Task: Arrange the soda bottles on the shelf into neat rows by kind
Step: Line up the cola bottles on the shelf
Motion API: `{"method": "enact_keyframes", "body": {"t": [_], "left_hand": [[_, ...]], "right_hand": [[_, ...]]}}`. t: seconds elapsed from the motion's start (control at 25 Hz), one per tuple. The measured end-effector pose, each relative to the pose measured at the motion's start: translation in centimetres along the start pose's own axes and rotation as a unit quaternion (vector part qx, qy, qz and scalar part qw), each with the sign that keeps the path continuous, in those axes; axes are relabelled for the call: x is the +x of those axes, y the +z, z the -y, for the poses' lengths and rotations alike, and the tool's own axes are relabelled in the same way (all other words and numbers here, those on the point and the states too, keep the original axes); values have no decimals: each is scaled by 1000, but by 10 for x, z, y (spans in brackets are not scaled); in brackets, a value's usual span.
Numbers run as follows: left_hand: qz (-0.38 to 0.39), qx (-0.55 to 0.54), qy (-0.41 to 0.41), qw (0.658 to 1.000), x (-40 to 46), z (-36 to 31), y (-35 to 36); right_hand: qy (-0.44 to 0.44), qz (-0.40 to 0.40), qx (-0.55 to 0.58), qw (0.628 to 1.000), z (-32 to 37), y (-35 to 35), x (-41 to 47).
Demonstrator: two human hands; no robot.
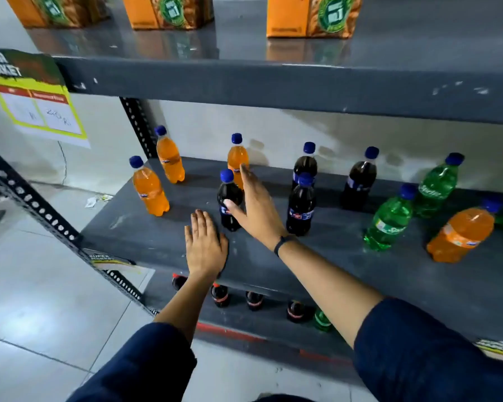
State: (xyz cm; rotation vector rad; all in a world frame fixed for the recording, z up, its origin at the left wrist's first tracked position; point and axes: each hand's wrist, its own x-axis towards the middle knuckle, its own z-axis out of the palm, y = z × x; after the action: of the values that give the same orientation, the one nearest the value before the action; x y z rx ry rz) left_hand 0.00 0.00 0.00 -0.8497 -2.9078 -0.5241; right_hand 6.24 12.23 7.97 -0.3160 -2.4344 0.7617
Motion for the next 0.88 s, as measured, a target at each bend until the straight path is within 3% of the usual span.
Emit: {"method": "enact_keyframes", "body": {"t": [0.12,0.32,0.56,0.72,0.88], "left_hand": [[15,28,-5,999,2,1,2],[19,50,14,998,4,4,8],[28,55,9,998,4,4,11],[36,48,-1,998,4,2,10],[48,47,-3,998,3,2,8]], "right_hand": [[92,84,77,989,3,11,11],[97,-19,64,993,0,-19,-35],[195,-174,-43,964,-42,-122,-123],[215,-165,-77,959,-80,-144,-131],[198,-137,-28,970,-87,-144,-133]]}}
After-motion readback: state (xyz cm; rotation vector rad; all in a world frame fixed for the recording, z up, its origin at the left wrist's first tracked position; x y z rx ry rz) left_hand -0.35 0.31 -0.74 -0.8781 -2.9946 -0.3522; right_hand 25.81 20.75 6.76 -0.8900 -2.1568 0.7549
